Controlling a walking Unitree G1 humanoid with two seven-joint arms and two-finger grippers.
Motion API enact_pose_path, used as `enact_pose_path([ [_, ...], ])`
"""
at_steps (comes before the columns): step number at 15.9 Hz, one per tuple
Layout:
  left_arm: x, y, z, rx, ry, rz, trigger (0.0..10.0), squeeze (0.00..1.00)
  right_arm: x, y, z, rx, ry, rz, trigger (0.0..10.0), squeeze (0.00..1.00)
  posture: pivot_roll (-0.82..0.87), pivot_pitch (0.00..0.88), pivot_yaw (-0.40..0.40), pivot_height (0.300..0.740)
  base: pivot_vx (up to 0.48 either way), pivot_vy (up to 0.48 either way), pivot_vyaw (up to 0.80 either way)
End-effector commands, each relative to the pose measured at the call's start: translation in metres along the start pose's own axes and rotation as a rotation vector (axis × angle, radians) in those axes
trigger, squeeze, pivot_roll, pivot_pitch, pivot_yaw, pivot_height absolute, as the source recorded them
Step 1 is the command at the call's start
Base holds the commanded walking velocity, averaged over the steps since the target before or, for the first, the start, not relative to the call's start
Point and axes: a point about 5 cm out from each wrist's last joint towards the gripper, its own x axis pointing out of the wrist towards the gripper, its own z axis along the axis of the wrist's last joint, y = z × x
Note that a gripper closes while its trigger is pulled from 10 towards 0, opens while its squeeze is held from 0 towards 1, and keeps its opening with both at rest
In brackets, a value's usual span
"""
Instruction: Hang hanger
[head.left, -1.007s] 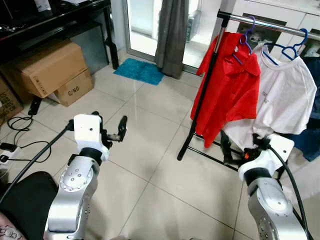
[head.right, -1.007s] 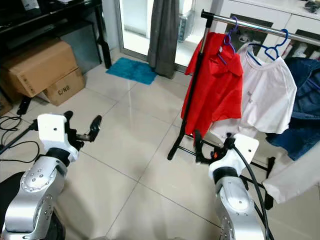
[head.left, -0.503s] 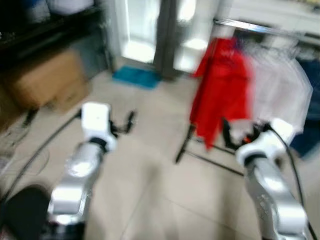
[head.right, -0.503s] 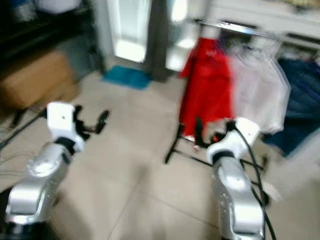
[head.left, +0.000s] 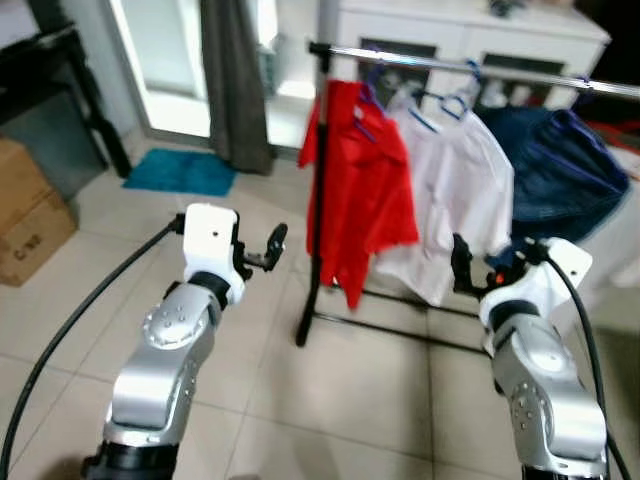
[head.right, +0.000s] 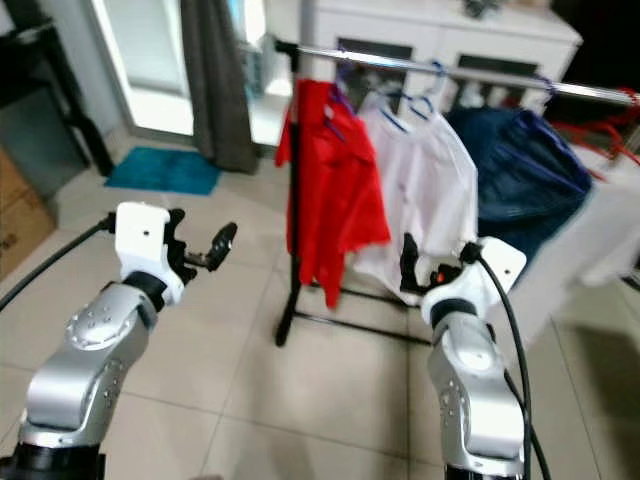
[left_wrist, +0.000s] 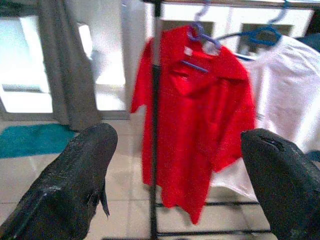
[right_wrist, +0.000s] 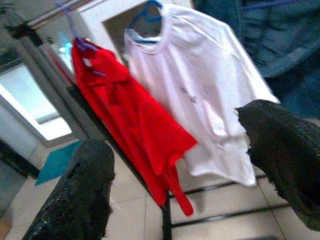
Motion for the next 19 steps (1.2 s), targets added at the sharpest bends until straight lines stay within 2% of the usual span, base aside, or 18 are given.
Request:
enact_pose_path([
  [1, -0.001, 0.004, 0.002, 0.007, -0.001, 0.015, 10.0, 0.0, 0.001, 0.008, 0.002, -0.014, -0.011, 0.04, 10.0, 0.0, 0.0, 0.0, -0.038, 0.74, 0.292, 0.0, 0.0],
  [4, 0.003, 0.004, 0.004, 0.011, -0.008, 0.005, 10.0, 0.0, 0.005, 0.005, 0.006, -0.021, -0.027, 0.0, 10.0, 0.0, 0.0, 0.0, -0.03, 0.74, 0.291, 0.0, 0.0],
  [8, 0.006, 0.002, 0.006, 0.012, -0.014, -0.011, 10.0, 0.0, 0.009, 0.013, 0.007, 0.07, -0.008, 0.015, 10.0, 0.0, 0.0, 0.0, -0.032, 0.74, 0.318, 0.0, 0.0],
  [10, 0.007, 0.0, 0.005, 0.004, -0.013, -0.02, 10.0, 0.0, 0.012, 0.014, 0.01, -0.023, -0.038, -0.003, 10.0, 0.0, -0.01, 0.0, -0.033, 0.74, 0.334, 0.0, 0.0],
  [11, 0.008, -0.001, 0.004, -0.003, -0.013, -0.018, 10.0, 0.0, 0.013, 0.014, 0.011, -0.034, -0.047, -0.007, 10.0, 0.0, -0.01, 0.0, -0.037, 0.74, 0.334, 0.0, 0.0],
  [16, 0.008, 0.0, 0.003, -0.005, -0.012, -0.006, 10.0, 0.0, 0.014, 0.018, 0.012, 0.053, -0.013, 0.056, 10.0, 0.0, -0.01, 0.0, -0.048, 0.74, 0.335, 0.0, 0.0],
  [19, 0.009, -0.001, 0.003, -0.006, -0.018, -0.006, 10.0, 0.0, 0.017, 0.016, 0.014, -0.006, -0.038, 0.042, 10.0, 0.0, -0.02, 0.0, -0.051, 0.74, 0.334, 0.0, 0.0],
])
